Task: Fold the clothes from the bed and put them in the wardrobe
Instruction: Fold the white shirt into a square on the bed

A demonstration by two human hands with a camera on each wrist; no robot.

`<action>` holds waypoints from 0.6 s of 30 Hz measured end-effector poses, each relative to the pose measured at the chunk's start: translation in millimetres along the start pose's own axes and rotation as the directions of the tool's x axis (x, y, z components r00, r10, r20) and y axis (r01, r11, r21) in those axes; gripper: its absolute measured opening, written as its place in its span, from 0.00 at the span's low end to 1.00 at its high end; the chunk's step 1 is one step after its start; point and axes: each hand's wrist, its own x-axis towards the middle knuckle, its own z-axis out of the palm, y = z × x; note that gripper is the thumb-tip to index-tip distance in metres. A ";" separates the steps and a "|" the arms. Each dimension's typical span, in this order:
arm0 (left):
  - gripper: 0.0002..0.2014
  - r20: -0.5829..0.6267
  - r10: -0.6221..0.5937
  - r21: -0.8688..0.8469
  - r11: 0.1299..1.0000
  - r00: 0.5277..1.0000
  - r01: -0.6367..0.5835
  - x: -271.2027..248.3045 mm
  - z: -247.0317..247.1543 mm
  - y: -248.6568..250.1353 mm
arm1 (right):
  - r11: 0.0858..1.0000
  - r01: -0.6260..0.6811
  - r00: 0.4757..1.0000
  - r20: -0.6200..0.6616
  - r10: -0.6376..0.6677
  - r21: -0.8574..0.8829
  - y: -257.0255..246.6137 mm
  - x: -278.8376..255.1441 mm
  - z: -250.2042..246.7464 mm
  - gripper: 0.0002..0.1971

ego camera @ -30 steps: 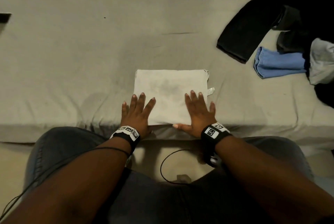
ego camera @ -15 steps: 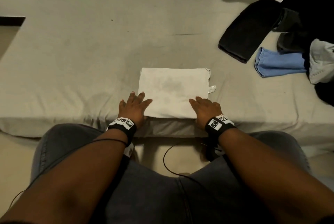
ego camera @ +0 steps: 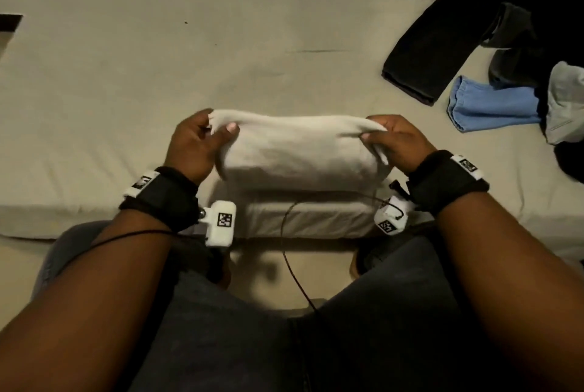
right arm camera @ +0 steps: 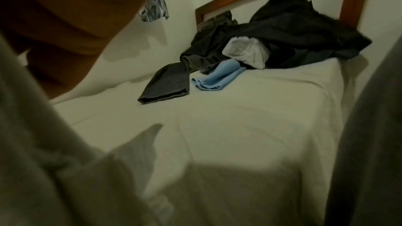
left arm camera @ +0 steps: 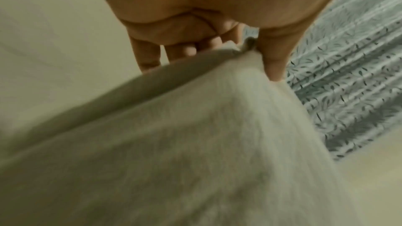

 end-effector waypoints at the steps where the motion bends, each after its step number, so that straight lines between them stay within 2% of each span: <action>1: 0.02 -0.043 -0.034 0.003 0.999 0.998 0.034 7.6 1.3 -0.6 | 0.999 0.007 1.000 -0.005 -0.006 0.046 -1.8 7.2 -0.8 0.05; 2: 0.03 -0.074 -0.077 0.024 0.997 0.994 0.079 15.8 4.0 -4.5 | 0.996 -0.004 1.000 -0.012 0.005 0.087 -0.2 17.7 -0.7 0.03; 3: 0.04 -0.112 -0.126 0.054 0.990 0.986 0.132 25.0 4.2 -13.5 | 0.991 -0.042 0.999 -0.020 0.045 0.127 2.4 29.4 0.5 0.06; 6: 0.20 -0.188 -0.249 0.101 0.957 0.950 0.270 56.9 12.0 -40.2 | 0.966 -0.152 0.980 -0.096 0.175 0.207 18.2 67.0 13.1 0.11; 8: 0.31 -0.223 -0.348 0.135 0.914 0.911 0.383 72.3 22.5 -54.3 | 0.948 -0.237 0.929 -0.235 0.285 0.213 37.6 85.8 24.6 0.11; 10: 0.36 -0.186 -0.469 0.144 0.856 0.863 0.496 79.3 32.5 -70.6 | 0.926 -0.324 0.873 -0.315 0.372 0.195 56.1 96.4 29.8 0.19; 11: 0.38 -0.165 -0.504 0.163 0.834 0.848 0.528 79.1 35.8 -79.0 | 0.915 -0.382 0.857 -0.322 0.403 0.128 63.2 98.3 28.2 0.24; 13: 0.39 -0.155 -0.477 0.311 0.808 0.865 0.501 71.8 38.8 -93.5 | 0.884 -0.467 0.843 -0.302 0.444 -0.005 71.2 97.7 22.4 0.28; 15: 0.36 -0.138 -0.410 0.526 0.741 0.902 0.417 61.2 39.9 -101.4 | 0.865 -0.495 0.851 -0.245 0.464 -0.079 74.9 94.0 18.6 0.32; 18: 0.35 -0.072 -0.382 0.661 0.674 0.921 0.331 44.4 41.3 -102.8 | 0.848 -0.491 0.870 -0.168 0.464 -0.200 81.8 80.7 28.0 0.45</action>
